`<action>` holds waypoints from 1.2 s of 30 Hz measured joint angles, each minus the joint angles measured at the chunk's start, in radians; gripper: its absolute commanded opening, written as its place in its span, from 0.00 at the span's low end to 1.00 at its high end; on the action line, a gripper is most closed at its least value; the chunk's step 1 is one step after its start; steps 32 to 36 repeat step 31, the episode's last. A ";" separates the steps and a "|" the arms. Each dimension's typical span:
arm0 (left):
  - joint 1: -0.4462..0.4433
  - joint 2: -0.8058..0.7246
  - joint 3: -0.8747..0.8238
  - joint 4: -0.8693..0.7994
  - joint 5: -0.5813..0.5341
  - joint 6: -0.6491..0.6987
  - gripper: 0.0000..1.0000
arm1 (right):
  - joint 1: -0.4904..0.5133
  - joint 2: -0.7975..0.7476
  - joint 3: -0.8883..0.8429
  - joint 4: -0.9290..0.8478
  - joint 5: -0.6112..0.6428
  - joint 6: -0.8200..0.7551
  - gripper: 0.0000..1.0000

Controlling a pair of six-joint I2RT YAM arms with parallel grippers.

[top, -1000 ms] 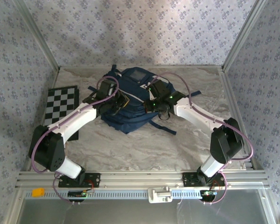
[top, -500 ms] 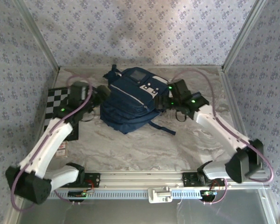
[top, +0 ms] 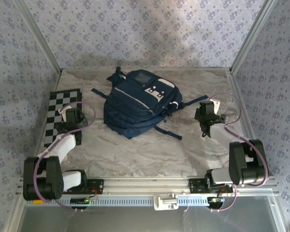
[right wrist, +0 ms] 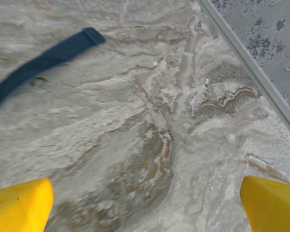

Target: Pack the student bag

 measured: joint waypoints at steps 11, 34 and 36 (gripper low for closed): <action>-0.006 0.278 -0.105 0.640 0.234 0.182 1.00 | -0.138 0.121 -0.198 0.587 -0.340 -0.206 1.00; -0.011 0.310 -0.105 0.699 0.305 0.221 1.00 | -0.140 0.143 -0.218 0.694 -0.471 -0.246 1.00; -0.011 0.310 -0.105 0.699 0.305 0.221 1.00 | -0.140 0.143 -0.218 0.694 -0.471 -0.246 1.00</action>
